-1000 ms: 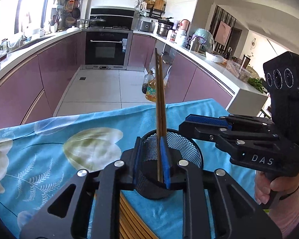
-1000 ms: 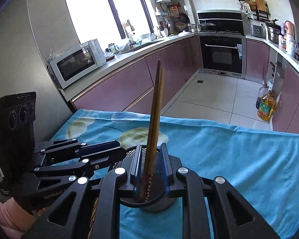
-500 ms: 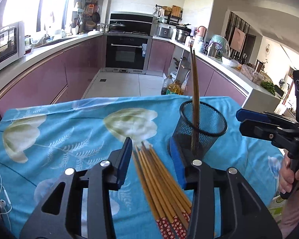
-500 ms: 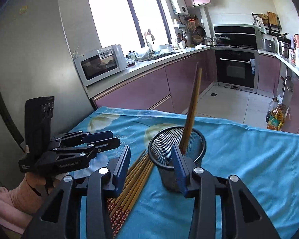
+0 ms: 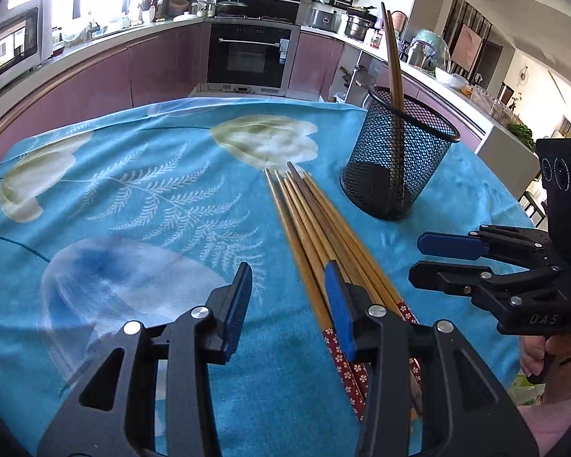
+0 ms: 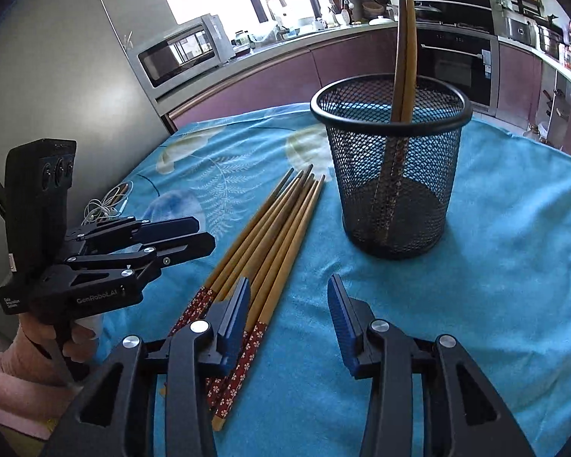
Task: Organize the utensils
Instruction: 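Open the right gripper and withdraw it from the cup, then lower the right gripper onto another chopstick and close on it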
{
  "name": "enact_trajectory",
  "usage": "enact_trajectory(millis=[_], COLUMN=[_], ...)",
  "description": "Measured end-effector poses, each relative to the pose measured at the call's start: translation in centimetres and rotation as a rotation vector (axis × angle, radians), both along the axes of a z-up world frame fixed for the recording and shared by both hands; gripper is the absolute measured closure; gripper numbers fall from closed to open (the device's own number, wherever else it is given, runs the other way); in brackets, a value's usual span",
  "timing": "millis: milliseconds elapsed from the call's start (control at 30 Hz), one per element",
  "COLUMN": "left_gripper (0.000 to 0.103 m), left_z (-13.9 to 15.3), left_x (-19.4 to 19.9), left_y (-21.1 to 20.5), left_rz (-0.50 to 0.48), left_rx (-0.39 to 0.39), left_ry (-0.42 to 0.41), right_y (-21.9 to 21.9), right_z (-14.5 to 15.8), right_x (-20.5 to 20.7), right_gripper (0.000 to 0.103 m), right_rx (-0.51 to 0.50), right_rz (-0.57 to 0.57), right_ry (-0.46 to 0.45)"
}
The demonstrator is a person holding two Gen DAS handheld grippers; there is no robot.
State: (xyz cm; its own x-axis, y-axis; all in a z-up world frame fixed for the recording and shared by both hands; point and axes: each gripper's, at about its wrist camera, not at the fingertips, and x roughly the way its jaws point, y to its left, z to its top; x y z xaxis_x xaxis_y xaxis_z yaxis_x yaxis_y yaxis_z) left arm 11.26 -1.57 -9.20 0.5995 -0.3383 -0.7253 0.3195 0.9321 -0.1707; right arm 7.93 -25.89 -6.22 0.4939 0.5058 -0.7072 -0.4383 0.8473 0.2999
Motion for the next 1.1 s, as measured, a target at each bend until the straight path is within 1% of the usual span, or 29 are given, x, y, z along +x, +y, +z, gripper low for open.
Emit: enact_trajectory(millis=[100, 400, 533, 667, 833, 867, 900, 1100], left_gripper=[0.063, 0.064, 0.063, 0.064, 0.064, 0.065, 0.068, 0.068], left_z=[-0.4, -1.0, -1.1, -1.2, -1.2, -1.3, -1.3, -1.4], left_x=[0.0, 0.3, 0.3, 0.5, 0.5, 0.4, 0.4, 0.3], left_y=[-0.5, -1.3, -1.3, -1.2, -1.3, -1.3, -1.3, -1.6], left_rz=[-0.005, -0.01, -0.002, 0.004, 0.007, 0.008, 0.008, -0.003], left_rx=[0.011, 0.038, 0.048, 0.048, 0.059, 0.06, 0.067, 0.1], left_ry=[0.008, 0.027, 0.027, 0.032, 0.027, 0.028, 0.029, 0.025], right_y=[0.2, 1.3, 1.7, 1.5, 1.7, 1.7, 1.7, 1.8], right_z=[-0.4, -1.0, -1.2, -1.3, -1.3, -1.3, -1.2, -1.2], right_x=[0.0, 0.0, 0.1, 0.2, 0.1, 0.1, 0.0, 0.1], right_gripper=[0.062, 0.064, 0.068, 0.071, 0.071, 0.071, 0.072, 0.073], right_rx=[-0.004, -0.059, -0.083, -0.082, -0.101, -0.105, -0.11, -0.147], right_rz=[-0.005, -0.017, -0.024, -0.027, -0.028, -0.03, -0.033, -0.04], right_ry=[0.005, 0.002, -0.001, 0.0, -0.007, -0.009, -0.009, -0.017])
